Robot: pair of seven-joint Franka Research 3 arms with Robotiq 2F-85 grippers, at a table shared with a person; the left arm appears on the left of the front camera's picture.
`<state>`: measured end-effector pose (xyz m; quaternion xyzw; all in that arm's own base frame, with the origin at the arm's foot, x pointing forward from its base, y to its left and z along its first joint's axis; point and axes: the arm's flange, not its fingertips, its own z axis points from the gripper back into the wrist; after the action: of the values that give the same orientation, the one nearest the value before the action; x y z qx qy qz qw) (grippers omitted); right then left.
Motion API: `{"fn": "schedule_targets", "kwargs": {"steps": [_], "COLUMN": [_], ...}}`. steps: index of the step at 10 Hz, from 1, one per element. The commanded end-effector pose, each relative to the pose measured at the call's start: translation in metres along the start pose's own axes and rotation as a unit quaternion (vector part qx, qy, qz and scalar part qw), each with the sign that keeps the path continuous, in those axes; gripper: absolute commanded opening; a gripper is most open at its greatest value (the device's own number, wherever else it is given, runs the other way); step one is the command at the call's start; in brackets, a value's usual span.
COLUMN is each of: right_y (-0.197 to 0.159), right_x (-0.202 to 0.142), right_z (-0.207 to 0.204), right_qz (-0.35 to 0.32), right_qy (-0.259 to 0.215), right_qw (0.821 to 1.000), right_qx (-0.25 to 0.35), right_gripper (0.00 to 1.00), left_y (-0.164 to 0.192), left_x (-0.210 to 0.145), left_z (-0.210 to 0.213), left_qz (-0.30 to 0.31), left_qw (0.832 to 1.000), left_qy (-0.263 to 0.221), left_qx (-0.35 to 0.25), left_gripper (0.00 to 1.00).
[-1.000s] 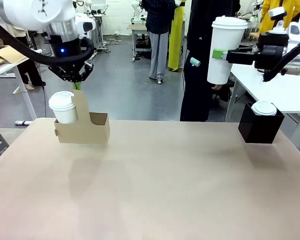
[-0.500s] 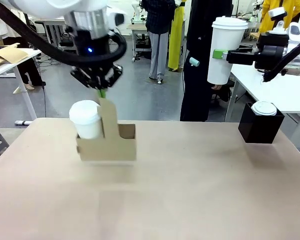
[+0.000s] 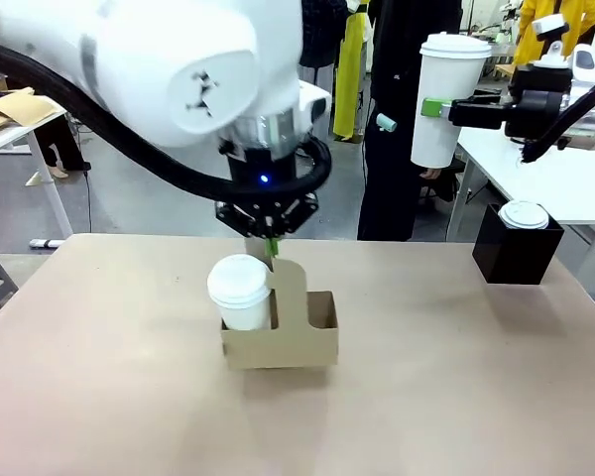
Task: Pour a drink into a cup and package it in a carrier.
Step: Position the Cup Carrier in the center of the table.
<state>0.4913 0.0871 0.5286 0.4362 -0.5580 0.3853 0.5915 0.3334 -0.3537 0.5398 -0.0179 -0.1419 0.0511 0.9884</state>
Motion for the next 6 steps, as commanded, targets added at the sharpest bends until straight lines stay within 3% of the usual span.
{"fn": "schedule_targets", "kwargs": {"steps": [1, 6], "right_y": [0.001, 0.001], "right_x": [0.005, 0.005], "right_z": [-0.003, -0.003], "right_qz": [0.007, 0.007], "right_qy": [0.001, 0.001], "right_qw": [1.000, 1.000], "right_qx": [-0.005, -0.005], "right_gripper": [0.80, 0.80], "left_y": [-0.023, -0.056], "left_x": [0.003, -0.013], "left_z": [-0.014, -0.042], "left_qz": [0.006, -0.001], "left_qw": [1.000, 0.999], "left_qy": [-0.009, 0.000], "left_qx": [0.008, 0.054], "left_gripper": [0.02, 0.02]}}
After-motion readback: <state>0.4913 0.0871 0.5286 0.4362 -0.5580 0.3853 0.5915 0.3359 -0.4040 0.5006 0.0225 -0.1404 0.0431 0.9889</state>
